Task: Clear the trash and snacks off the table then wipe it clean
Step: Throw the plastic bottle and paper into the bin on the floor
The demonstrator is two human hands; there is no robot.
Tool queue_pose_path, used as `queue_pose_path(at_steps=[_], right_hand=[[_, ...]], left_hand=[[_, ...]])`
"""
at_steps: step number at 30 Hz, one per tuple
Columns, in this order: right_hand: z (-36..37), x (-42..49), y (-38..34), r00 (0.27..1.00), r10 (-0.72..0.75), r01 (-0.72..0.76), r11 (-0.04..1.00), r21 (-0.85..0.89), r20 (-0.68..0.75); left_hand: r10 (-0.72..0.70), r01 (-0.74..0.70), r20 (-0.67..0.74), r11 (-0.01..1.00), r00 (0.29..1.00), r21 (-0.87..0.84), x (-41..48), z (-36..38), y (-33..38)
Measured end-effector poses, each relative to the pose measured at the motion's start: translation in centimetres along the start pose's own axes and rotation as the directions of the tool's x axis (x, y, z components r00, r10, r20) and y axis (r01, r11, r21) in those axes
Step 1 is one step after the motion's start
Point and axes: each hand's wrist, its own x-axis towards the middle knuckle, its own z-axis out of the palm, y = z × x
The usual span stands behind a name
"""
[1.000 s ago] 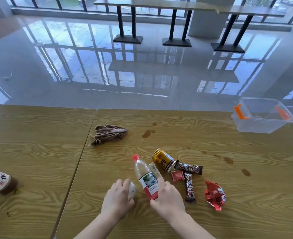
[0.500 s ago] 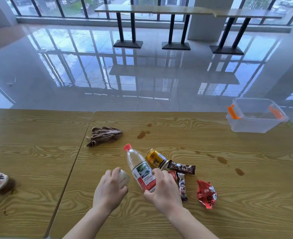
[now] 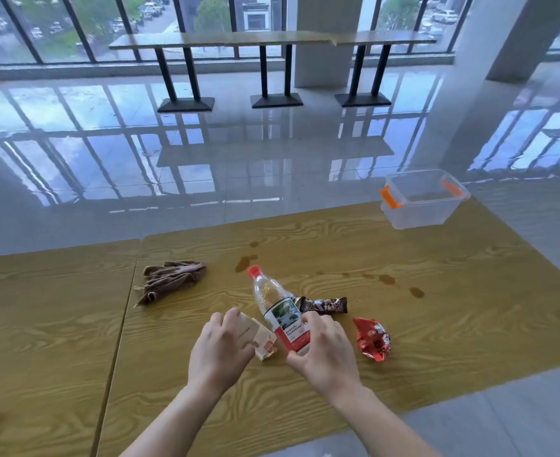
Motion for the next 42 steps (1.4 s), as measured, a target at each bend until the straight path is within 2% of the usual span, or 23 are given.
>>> queue_pose_path(at_steps=[6,13,23,28,36,42], right_hand=[[-0.9,-4.6,-0.2,0.972,0.198,-0.196,0.980,0.029,-0.124],[-3.1,-10.4,1.9,0.893,0.368,-0.375,0.927,0.025,-0.259],[-8.1,-20.8,9.5,0.748,0.525,-0.542,0.836,0.081,-0.407],[-11.1,-27.6,16.1,0.672,0.588,-0.599,0.789,0.136,-0.449],[-13.8,-38.5,26.7,0.568,0.718,-0.695,0.680,0.233,-0.401],[-12.6,-44.8,32.3,0.427,0.830,-0.793,0.534,0.293,-0.359]], left_hand=[[0.188,-0.187,0.098,0.982,0.977,-0.013,-0.3,0.3,1.1],[0.356,-0.356,0.173,0.934,0.918,-0.037,-2.8,2.0,4.7],[0.569,-0.566,0.282,0.819,0.773,-0.101,-9.2,8.2,15.3],[0.608,-0.607,0.355,0.784,0.710,-0.129,-14.7,13.6,22.5],[0.597,-0.613,0.433,0.781,0.675,-0.122,-24.4,23.1,30.8],[0.602,-0.667,0.565,0.736,0.564,-0.119,-28.8,30.7,33.9]])
